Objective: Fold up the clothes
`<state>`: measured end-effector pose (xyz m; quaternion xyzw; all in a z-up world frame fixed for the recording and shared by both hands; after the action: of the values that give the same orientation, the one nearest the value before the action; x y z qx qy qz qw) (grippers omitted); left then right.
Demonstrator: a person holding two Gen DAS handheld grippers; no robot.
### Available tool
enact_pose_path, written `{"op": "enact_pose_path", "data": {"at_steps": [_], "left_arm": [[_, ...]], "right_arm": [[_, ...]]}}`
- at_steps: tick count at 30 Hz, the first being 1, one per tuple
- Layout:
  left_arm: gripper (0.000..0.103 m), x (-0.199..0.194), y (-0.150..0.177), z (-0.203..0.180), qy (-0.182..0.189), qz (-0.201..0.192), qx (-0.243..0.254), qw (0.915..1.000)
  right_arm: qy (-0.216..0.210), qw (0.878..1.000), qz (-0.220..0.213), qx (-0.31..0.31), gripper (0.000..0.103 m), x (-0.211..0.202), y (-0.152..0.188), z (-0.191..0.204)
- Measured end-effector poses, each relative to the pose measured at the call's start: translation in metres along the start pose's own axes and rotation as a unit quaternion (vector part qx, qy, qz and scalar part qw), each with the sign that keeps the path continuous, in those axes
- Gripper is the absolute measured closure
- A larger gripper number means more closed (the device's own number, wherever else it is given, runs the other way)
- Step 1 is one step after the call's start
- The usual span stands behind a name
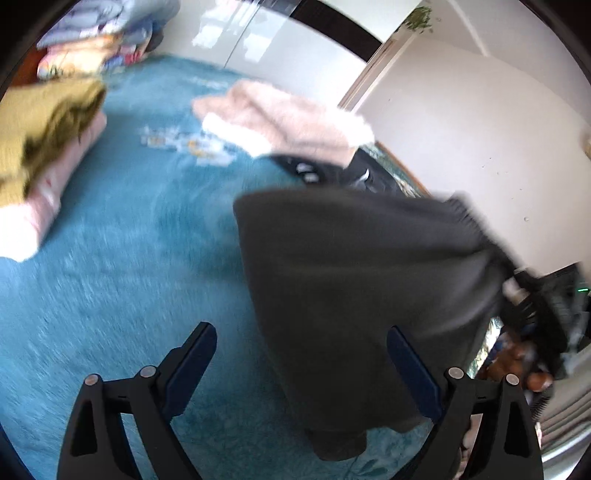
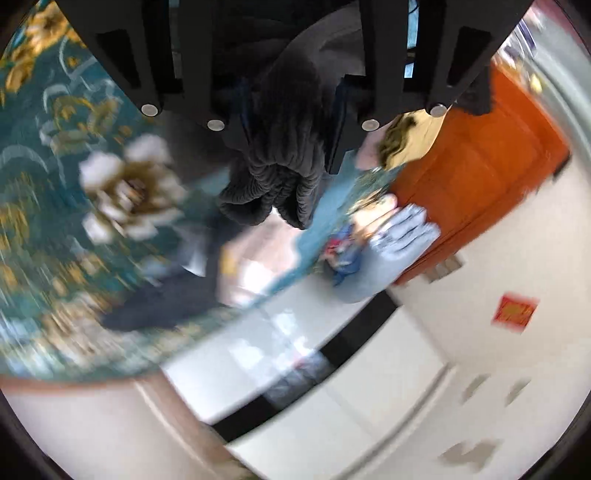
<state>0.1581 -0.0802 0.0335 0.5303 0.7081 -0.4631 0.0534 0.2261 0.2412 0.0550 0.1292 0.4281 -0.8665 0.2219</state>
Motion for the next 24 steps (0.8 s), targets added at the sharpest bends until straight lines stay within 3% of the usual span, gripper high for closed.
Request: {"op": "enact_pose_path", "data": {"at_steps": [3,6,8,10,12,14,18,21,24], "left_arm": [[0.008,0.006,-0.003,-0.006,0.0,0.004,0.007,1.0],[0.008,0.016,-0.008,-0.016,0.003,0.013,0.018,0.9998],[0.008,0.019,-0.009,-0.025,0.003,0.013,0.032,0.9994],[0.008,0.022,-0.011,-0.034,0.001,0.01,0.048,0.9988],[0.008,0.026,-0.012,-0.041,0.003,0.01,0.056,0.9984],[0.008,0.031,-0.012,-0.047,0.007,0.012,0.061,0.998],[0.006,0.048,-0.006,-0.049,-0.014,0.025,0.088,0.9957],[0.006,0.059,-0.001,-0.049,-0.028,0.034,0.107,0.9933],[0.006,0.054,-0.003,-0.05,-0.029,0.035,0.109,0.993]], "right_arm": [[0.054,0.996,0.043,0.058,0.067,0.019,0.023,-0.044],[0.048,0.992,0.059,0.104,0.06,0.02,0.036,-0.065],[0.058,0.992,0.052,0.095,0.054,0.009,0.029,-0.059],[0.099,0.994,0.022,0.044,0.054,-0.009,0.016,-0.039],[0.105,0.994,-0.012,-0.006,0.054,-0.027,0.003,-0.013],[0.072,0.996,-0.022,-0.041,0.054,-0.031,-0.002,0.012],[0.021,0.997,0.029,-0.063,0.048,0.003,0.009,0.022],[0.068,0.994,0.081,-0.031,0.048,0.045,0.022,-0.004],[0.051,0.996,0.067,-0.031,0.048,0.033,0.019,-0.002]]}}
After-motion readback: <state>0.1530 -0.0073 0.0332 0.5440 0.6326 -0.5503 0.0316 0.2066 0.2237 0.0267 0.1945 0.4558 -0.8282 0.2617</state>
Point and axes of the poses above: each gripper's, at about its wrist camera, not at the fingertips, and x roughly the way its jaws point, z to its left, y to its underside, the point moved 1 cm from there along x, roughly the way its jaws point, and after that the axes turned 8 degrees about y, right-handed, at the moved point
